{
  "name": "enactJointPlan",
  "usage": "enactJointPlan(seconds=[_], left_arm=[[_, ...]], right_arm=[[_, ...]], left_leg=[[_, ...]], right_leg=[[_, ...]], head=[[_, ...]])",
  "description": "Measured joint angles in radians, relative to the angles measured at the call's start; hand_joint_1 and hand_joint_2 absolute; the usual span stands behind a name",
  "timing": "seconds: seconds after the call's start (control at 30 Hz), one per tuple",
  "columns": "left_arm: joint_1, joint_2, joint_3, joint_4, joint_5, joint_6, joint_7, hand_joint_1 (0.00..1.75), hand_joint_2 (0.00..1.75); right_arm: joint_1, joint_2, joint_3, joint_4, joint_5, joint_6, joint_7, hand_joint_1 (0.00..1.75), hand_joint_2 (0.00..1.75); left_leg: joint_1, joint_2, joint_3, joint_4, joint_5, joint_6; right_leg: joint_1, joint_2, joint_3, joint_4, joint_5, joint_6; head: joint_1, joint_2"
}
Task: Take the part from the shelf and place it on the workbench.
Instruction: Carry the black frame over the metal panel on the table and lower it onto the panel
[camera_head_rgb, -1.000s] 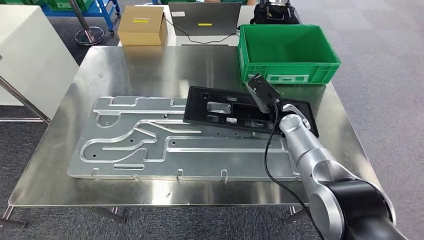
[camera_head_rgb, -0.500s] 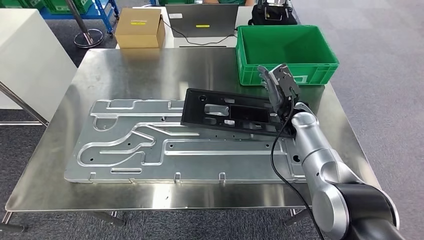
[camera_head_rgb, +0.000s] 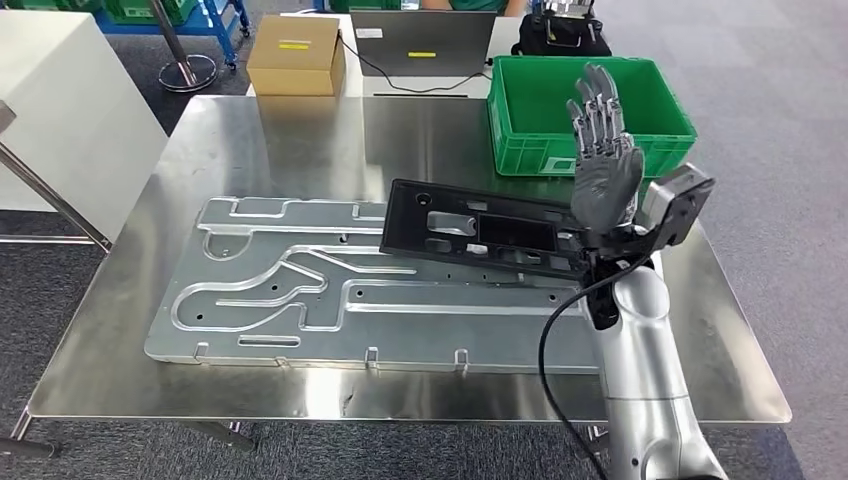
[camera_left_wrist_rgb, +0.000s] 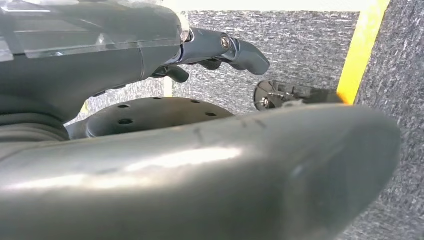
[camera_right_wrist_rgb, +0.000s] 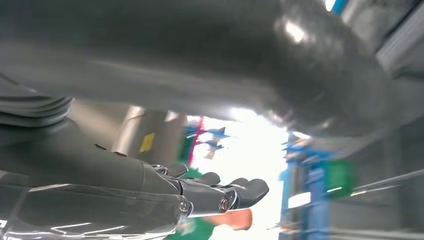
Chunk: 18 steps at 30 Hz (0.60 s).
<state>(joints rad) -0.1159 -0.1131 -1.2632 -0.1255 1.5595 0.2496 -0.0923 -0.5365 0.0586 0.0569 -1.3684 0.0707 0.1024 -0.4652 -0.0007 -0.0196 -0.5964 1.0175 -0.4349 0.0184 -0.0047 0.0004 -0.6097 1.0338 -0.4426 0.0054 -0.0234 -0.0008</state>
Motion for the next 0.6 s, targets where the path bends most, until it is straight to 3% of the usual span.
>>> enactJointPlan(seconds=[0.13,0.2,0.27,0.3,0.33,0.37,0.43,0.5,0.6], left_arm=[[0.000,0.000,0.016,0.000,0.000,0.014,0.000,0.00,0.00],[0.000,0.001,0.029,0.000,0.000,0.026,0.000,0.00,0.00],[0.001,0.001,0.046,0.000,0.000,0.033,0.000,0.00,0.00],[0.002,0.002,0.054,0.000,0.000,0.035,0.000,0.00,0.00],[0.002,0.003,0.061,0.000,0.000,0.038,0.001,0.00,0.00],[0.002,0.004,0.068,0.000,0.000,0.040,0.001,0.00,0.00],[0.001,0.007,0.077,0.000,-0.001,0.043,0.002,0.00,0.00],[-0.001,0.009,0.083,0.000,-0.001,0.046,0.002,0.00,0.00],[-0.001,0.014,0.087,0.000,-0.002,0.042,0.003,0.00,0.00]], right_arm=[[0.101,0.004,0.064,-0.189,-0.007,-0.009,-0.015,0.00,0.00],[0.156,0.007,0.105,-0.262,0.005,-0.007,-0.029,0.00,0.00],[0.221,0.013,0.157,-0.316,0.020,-0.018,-0.042,0.00,0.00],[0.253,0.016,0.181,-0.334,0.025,-0.029,-0.046,0.00,0.00],[0.281,0.018,0.201,-0.347,0.025,-0.041,-0.050,0.00,0.00],[0.304,0.021,0.217,-0.357,0.023,-0.053,-0.051,0.00,0.00],[0.335,0.026,0.239,-0.372,0.013,-0.070,-0.051,0.00,0.00],[0.354,0.030,0.252,-0.380,0.004,-0.079,-0.048,0.00,0.00],[0.380,0.033,0.258,-0.387,-0.007,-0.088,-0.048,0.00,0.00]], left_leg=[[0.000,0.004,-0.001,0.012,-0.016,-0.020],[0.003,0.009,-0.032,0.092,-0.069,-0.031],[0.006,0.012,-0.089,0.225,-0.135,-0.039],[0.008,0.013,-0.110,0.271,-0.150,-0.042],[0.009,0.013,-0.113,0.281,-0.145,-0.044],[0.011,0.013,-0.096,0.249,-0.122,-0.045],[0.012,0.014,-0.025,0.109,-0.059,-0.042],[0.010,0.013,0.024,0.014,-0.029,-0.033],[0.008,0.012,0.028,-0.001,-0.021,-0.013]], right_leg=[[-0.004,-0.001,0.007,-0.017,0.002,-0.014],[-0.008,-0.004,0.013,-0.022,0.003,-0.023],[-0.007,-0.005,0.013,-0.022,0.002,-0.027],[-0.007,-0.005,0.014,-0.021,0.001,-0.027],[-0.007,-0.005,0.014,-0.020,0.001,-0.027],[-0.008,-0.005,0.014,-0.019,0.000,-0.027],[-0.007,-0.003,0.014,-0.014,-0.002,-0.023],[-0.005,-0.001,0.013,-0.009,-0.004,-0.014],[-0.003,0.000,0.013,-0.010,-0.002,0.003]], head=[[-0.001,0.000],[-0.002,0.000],[-0.003,0.000],[-0.003,0.000],[-0.003,0.000],[-0.003,0.000],[-0.003,0.000],[-0.002,0.000],[-0.002,0.000]])
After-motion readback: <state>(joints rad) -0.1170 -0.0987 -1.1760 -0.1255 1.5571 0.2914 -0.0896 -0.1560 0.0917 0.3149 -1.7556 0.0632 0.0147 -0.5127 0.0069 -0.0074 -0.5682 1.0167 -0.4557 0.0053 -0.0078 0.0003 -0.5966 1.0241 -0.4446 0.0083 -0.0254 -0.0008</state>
